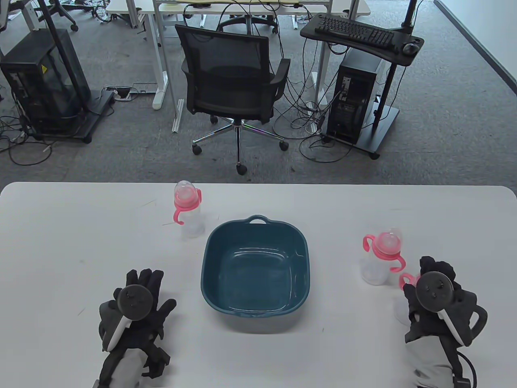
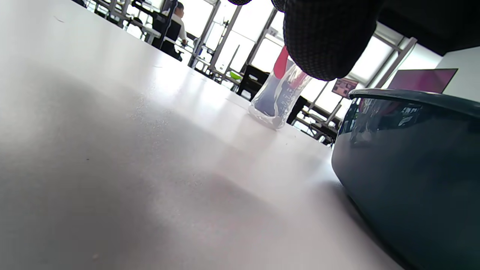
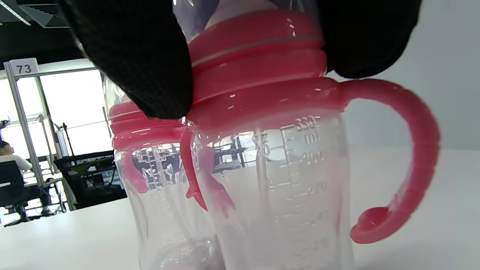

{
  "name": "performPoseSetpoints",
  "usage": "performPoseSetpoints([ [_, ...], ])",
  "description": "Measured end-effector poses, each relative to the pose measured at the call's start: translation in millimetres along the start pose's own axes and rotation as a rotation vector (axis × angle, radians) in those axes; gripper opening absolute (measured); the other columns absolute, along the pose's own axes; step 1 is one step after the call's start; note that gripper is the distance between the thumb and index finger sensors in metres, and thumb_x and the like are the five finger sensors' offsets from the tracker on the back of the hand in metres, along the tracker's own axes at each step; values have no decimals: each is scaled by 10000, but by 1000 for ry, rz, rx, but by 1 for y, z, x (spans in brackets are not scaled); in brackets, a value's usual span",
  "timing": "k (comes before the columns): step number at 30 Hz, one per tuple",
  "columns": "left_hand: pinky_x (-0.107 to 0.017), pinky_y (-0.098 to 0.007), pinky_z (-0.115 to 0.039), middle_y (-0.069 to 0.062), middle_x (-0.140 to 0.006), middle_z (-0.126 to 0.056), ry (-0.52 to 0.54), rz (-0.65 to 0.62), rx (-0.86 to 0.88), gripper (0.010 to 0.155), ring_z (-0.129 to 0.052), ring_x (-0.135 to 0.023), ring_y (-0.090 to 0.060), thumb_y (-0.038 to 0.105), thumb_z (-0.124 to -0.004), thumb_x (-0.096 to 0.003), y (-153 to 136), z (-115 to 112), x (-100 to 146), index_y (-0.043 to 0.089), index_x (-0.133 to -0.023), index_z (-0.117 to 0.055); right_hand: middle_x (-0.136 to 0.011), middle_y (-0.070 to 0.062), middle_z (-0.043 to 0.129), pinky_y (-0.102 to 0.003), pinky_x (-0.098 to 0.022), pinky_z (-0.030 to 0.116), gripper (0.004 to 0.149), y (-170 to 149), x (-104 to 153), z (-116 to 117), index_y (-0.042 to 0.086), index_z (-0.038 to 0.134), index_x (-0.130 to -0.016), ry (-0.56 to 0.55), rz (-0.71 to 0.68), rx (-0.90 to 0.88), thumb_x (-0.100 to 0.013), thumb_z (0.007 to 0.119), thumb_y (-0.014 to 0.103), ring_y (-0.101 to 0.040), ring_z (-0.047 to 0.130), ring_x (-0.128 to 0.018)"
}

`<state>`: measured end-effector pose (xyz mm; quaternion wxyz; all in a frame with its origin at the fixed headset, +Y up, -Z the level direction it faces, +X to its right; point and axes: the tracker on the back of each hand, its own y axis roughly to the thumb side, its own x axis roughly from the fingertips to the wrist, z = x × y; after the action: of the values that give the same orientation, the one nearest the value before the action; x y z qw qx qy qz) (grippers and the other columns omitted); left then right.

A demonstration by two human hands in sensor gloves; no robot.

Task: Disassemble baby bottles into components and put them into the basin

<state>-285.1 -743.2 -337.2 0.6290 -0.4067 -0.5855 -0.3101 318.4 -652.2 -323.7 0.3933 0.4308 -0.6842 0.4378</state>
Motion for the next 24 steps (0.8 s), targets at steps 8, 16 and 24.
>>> performPoseSetpoints([
  [8, -763, -513, -30, 121, -1168, -174, 51, -44, 73, 776, -4, -1143, -180, 487, -783, -484, 6, 17, 5, 445, -1077, -285, -1061, -255, 508, -659, -524, 718, 770, 15, 13, -39, 179, 498, -1055, -68, -77, -63, -449, 957, 303, -584, 712, -806],
  [16, -766, -519, -42, 117, -1171, -187, 103, -145, 107, 771, -17, -1149, -184, 494, -781, -484, 24, 30, 12, 442, -1079, -294, -1064, -260, 511, -662, -526, 716, 770, 53, 31, -78, 176, 502, -1060, -120, -212, -147, -453, 959, 300, -586, 712, -808],
  [24, -767, -530, -70, 102, -1178, -213, 127, -309, 131, 785, -47, -1156, -204, 527, -783, -473, 56, 35, 20, 433, -1088, -304, -1068, -256, 516, -660, -527, 721, 769, 110, 53, -106, 179, 504, -1064, -147, -383, -212, -456, 958, 306, -583, 718, -809],
])
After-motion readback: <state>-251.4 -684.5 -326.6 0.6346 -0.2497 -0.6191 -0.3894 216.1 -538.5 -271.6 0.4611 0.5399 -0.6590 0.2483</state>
